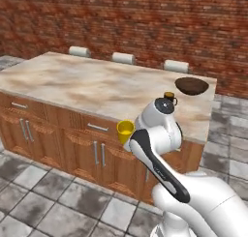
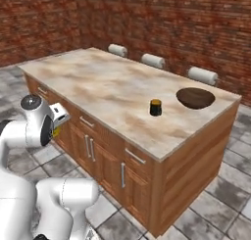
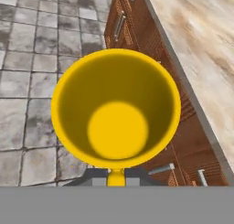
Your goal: Clear the mugs and bowl far away from the sink.
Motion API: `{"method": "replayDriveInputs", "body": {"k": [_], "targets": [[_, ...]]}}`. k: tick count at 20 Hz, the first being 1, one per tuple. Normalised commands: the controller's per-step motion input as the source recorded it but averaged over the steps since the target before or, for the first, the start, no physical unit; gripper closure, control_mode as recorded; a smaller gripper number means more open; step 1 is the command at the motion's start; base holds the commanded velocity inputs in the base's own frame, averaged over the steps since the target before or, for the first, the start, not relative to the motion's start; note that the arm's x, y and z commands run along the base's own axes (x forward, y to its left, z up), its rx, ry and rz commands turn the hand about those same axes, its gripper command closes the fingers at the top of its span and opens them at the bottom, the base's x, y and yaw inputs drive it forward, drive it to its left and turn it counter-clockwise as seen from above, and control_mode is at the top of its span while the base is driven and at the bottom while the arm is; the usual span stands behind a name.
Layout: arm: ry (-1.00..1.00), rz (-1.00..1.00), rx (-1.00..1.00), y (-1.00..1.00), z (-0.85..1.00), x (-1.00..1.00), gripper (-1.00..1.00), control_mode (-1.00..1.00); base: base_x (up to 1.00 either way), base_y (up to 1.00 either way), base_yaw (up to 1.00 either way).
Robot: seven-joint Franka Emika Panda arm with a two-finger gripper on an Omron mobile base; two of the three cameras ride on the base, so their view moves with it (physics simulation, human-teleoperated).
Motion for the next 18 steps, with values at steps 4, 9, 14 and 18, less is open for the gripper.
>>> {"method": "replayDriveInputs", "body": {"k": [4, 9, 14, 18], "targets": [[0.0, 0.0, 0.0, 0.0, 0.0, 0.0, 1.0, 1.0, 0.73, 0.1, -0.58], [0.0, 0.0, 0.0, 0.0, 0.0, 0.0, 1.0, 1.0, 0.6, 0.03, -0.58], [0.0, 0.0, 0.0, 0.0, 0.0, 0.0, 1.0, 1.0, 0.49, 0.19, -0.58], [0.0, 0.0, 0.0, 0.0, 0.0, 0.0, 1.0, 1.0, 0.3, 0.83, -0.42]]}}
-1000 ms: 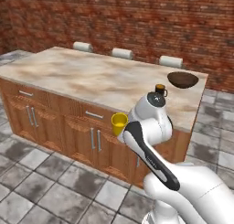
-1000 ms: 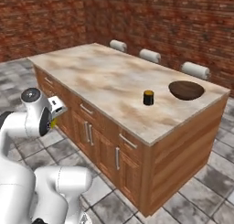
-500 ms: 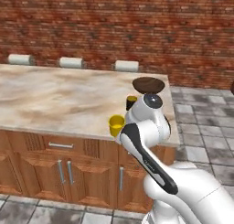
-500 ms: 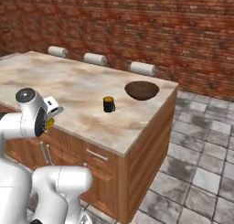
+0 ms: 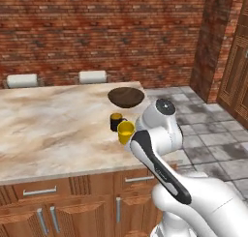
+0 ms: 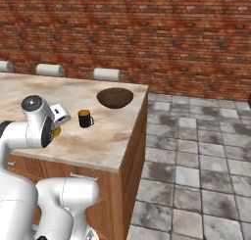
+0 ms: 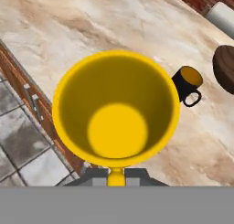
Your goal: Clear the mugs and bowl far away from the sink.
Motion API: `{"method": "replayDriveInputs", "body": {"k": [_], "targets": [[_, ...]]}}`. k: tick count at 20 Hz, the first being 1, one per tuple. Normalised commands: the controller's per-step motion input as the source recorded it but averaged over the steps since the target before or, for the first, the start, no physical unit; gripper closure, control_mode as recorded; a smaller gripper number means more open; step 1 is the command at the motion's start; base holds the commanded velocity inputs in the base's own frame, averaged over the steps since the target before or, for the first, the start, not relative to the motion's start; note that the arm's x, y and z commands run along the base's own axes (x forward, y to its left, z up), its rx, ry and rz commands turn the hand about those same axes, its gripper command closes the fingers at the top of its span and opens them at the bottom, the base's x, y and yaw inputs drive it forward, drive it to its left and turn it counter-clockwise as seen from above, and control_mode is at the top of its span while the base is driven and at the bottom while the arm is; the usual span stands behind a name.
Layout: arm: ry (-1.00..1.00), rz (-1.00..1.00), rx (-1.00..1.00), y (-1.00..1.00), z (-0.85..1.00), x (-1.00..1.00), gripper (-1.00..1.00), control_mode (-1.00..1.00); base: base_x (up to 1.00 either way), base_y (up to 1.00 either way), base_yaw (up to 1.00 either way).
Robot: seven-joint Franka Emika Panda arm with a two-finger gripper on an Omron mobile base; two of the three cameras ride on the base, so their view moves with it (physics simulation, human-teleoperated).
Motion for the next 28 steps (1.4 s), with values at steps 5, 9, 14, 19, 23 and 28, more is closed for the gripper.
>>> {"method": "replayDriveInputs", "body": {"k": [5, 9, 14, 19, 23, 28], "targets": [[0.0, 0.0, 0.0, 0.0, 0.0, 0.0, 1.0, 1.0, 0.0, 1.0, -0.27], [0.0, 0.0, 0.0, 0.0, 0.0, 0.0, 1.0, 1.0, 0.52, 0.82, -0.28], [0.17, 0.0, 0.0, -0.07, -0.01, 0.71, 1.0, -1.0, 0.2, 0.0, -0.02], [0.11, 0.02, 0.01, -0.36, -0.2, 0.48, 1.0, -1.0, 0.0, 0.0, 0.0], [0.11, 0.0, 0.0, 0.0, -0.39, 0.32, 1.0, -1.0, 0.0, 0.0, 0.0], [0.01, 0.0, 0.0, 0.0, -0.59, 0.02, 1.0, -1.0, 0.0, 0.0, 0.0]]}}
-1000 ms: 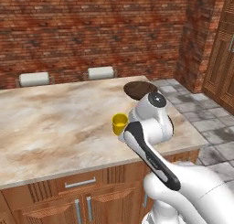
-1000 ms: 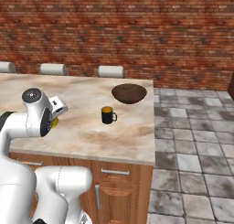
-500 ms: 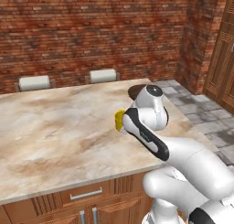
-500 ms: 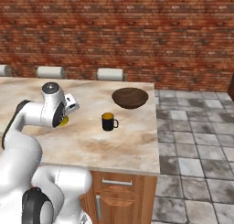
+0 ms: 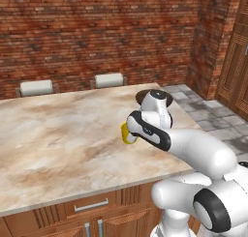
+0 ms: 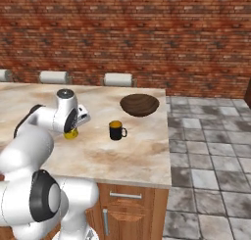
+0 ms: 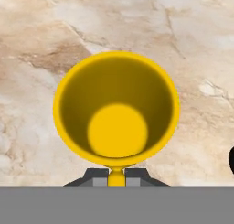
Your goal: Clear the mugs and bowl far away from the sink.
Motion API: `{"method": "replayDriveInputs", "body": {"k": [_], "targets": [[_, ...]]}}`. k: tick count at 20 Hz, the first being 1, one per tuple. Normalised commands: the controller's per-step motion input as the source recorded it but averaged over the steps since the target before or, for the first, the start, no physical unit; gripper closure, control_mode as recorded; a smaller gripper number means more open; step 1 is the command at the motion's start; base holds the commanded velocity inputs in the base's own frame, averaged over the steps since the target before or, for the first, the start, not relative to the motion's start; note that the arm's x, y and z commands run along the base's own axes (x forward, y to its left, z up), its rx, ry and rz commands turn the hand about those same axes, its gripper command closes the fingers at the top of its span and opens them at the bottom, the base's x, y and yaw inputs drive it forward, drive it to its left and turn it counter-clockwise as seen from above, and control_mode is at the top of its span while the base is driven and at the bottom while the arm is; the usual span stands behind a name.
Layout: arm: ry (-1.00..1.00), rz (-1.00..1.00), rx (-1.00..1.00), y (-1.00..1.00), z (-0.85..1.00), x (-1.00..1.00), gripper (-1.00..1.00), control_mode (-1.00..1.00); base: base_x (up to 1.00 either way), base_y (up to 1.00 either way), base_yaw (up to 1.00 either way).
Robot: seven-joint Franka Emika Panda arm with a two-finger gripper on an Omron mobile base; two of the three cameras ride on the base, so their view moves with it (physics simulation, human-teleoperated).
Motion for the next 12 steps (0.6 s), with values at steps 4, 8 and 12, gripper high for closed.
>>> {"method": "replayDriveInputs", "body": {"k": [4, 8, 12], "targets": [[-0.01, 0.0, 0.0, 0.0, -0.66, 0.0, 1.0, -1.0, 0.0, 0.0, 0.0], [-0.07, 0.0, 0.02, 0.0, -0.43, 0.0, 1.0, -1.0, 0.0, 0.0, 0.0], [-0.06, 0.0, 0.0, 0.03, -0.25, 0.0, 1.0, -1.0, 0.0, 0.0, 0.0]]}}
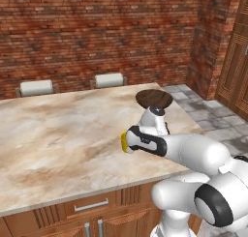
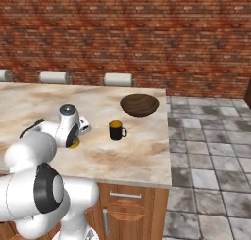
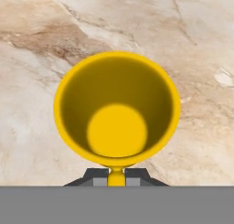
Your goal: Clear the mugs and bowl far away from the sink.
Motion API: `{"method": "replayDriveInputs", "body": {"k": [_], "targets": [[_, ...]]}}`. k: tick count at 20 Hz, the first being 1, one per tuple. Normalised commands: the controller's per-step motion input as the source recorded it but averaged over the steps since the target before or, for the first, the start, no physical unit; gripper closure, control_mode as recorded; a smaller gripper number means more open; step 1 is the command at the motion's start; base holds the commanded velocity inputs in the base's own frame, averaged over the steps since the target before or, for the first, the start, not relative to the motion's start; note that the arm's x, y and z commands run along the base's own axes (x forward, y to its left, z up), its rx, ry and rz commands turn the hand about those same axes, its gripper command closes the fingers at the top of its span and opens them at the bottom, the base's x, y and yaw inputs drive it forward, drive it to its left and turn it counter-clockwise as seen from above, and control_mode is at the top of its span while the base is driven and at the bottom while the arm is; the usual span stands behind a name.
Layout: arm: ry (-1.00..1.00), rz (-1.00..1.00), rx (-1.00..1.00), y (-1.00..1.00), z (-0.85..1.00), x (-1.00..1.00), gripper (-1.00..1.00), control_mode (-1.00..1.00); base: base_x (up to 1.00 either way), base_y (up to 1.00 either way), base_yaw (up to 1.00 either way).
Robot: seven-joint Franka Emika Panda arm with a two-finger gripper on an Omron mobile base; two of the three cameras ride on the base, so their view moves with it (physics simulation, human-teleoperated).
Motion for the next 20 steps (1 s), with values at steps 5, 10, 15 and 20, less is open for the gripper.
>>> {"method": "replayDriveInputs", "body": {"k": [5, 10, 15, 20], "targets": [[-0.02, 0.0, 0.01, 0.09, -0.21, 0.0, 1.0, -1.0, 0.0, 0.0, 0.0], [0.0, 0.0, 0.02, 0.14, -0.21, 0.02, -1.0, -1.0, 0.0, 0.0, 0.0], [0.0, 0.0, 0.0, 0.0, -0.04, 0.0, -1.0, -1.0, 0.0, 0.0, 0.0], [0.0, 0.0, 0.0, 0.0, -0.01, -0.05, -1.0, -1.0, 0.0, 0.0, 0.0]]}}
